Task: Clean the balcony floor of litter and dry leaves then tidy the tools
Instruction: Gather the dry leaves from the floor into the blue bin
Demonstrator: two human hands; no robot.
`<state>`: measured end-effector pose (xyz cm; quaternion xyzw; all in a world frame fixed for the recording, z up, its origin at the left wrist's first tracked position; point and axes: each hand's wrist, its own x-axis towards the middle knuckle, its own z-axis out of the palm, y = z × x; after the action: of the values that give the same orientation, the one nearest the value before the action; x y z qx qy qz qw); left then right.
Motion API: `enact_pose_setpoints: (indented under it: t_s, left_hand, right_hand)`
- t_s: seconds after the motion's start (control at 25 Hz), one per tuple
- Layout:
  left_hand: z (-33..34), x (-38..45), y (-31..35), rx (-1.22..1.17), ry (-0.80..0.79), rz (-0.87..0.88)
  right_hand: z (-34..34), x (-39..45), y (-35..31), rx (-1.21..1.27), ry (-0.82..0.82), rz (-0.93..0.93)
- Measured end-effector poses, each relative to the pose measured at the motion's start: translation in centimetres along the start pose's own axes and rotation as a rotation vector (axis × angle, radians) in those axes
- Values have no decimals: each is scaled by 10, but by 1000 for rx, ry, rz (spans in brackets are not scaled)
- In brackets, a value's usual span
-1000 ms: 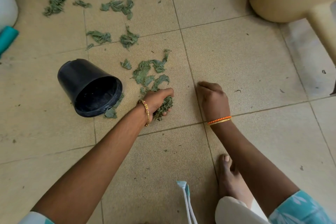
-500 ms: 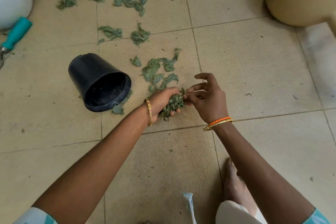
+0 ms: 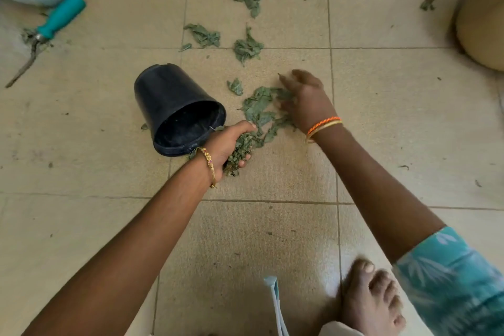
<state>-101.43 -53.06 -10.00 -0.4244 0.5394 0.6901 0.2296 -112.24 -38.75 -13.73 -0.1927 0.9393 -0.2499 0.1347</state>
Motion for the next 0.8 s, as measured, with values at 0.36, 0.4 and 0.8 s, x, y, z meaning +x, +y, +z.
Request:
enact_pose_setpoints:
  t_s: [0.36, 0.4, 0.8]
  left_hand:
    - [5, 1, 1, -326, -110, -27]
    - [7, 0, -1, -362, -149, -34]
    - [6, -7, -25, -265, -87, 91]
  right_hand:
    - [4, -10, 10, 319, 453, -5]
    - [-1, -15, 7, 432, 452, 54]
    - [13, -79, -36, 399, 116, -189]
